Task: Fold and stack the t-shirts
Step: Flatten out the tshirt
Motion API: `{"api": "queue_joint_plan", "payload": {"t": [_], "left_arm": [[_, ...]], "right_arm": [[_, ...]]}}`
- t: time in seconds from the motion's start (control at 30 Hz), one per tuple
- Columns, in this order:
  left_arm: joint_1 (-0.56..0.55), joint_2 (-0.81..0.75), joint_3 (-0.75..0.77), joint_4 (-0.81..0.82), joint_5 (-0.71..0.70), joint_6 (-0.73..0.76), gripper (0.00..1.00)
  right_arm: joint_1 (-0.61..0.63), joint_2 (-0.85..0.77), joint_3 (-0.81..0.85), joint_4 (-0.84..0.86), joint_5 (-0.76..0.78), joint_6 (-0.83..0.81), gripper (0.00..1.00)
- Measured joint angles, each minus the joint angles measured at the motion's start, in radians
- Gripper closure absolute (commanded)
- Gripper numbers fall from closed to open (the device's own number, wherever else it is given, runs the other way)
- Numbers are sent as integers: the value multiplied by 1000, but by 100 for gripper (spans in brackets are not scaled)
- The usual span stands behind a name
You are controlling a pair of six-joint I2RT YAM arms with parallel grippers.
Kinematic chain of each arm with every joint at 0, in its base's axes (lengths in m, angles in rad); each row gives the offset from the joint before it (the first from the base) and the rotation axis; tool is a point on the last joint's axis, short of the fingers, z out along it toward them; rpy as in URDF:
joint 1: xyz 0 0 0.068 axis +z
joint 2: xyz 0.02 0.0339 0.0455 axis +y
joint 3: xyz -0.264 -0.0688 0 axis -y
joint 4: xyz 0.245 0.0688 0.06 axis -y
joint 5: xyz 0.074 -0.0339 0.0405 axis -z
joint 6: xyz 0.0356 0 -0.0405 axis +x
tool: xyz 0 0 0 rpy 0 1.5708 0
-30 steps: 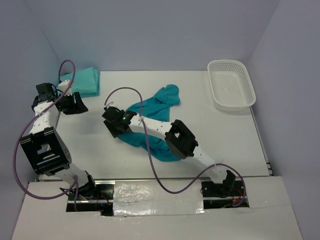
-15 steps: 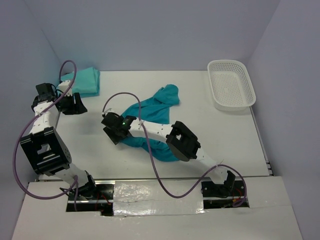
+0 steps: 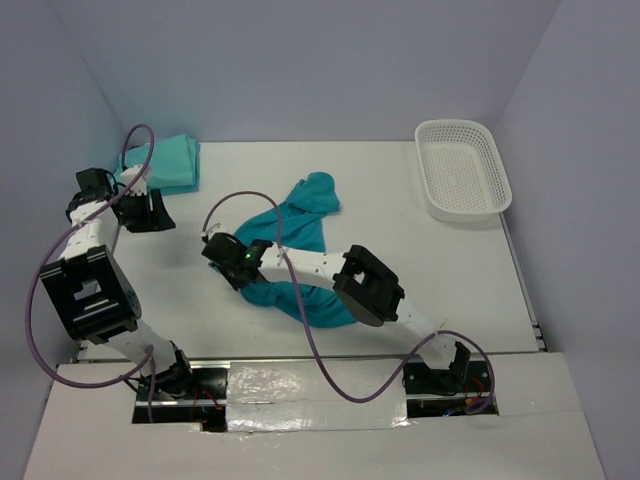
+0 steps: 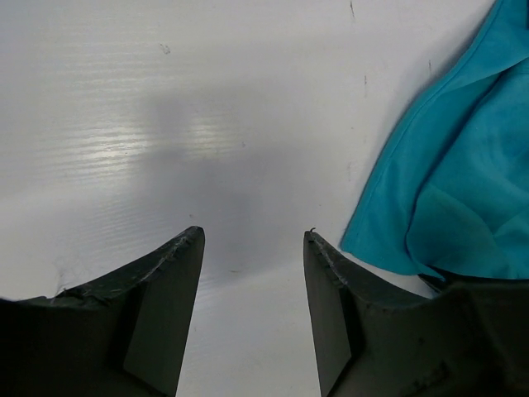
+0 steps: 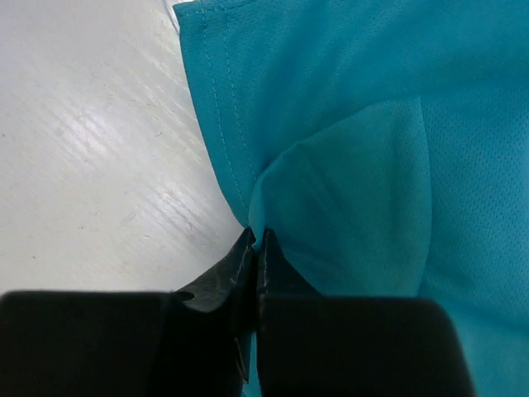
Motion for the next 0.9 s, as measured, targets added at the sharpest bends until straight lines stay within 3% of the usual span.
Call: {"api": "queue_joint_plan", "payload": {"t": [0.23,0.27,0.33,0.4,0.47,0.6,0.8,0.87,0.9], "left_arm": [[-27,6,36,-22,3,31,35],[-53,14,47,-40,6,53,33],[-124,38,61,-70,17,82,28],[-217,74,55,-89,37,110,20],[-291,114,25,-101,57,126,15],[-316,225,-11,-158,85,122,1],[-231,293,52,-257,225,134,4],[-237,298,45,-301,284,154,15],[-248,307,45,-330,317,173,30]], "right_arm": [[1,-35,-25,-21,-45,-24,100],[1,-41,-20,-34,-66,-34,92],[0,-73,-25,-44,-115,-52,90],[-6,-141,-71,-14,-168,-76,100],[-12,-225,-134,16,-210,-87,100],[-39,-312,-204,99,-274,-84,100],[-77,-332,-362,188,-298,-37,100],[-83,-332,-396,211,-303,-11,100],[-87,-332,-406,217,-307,1,100]]}}
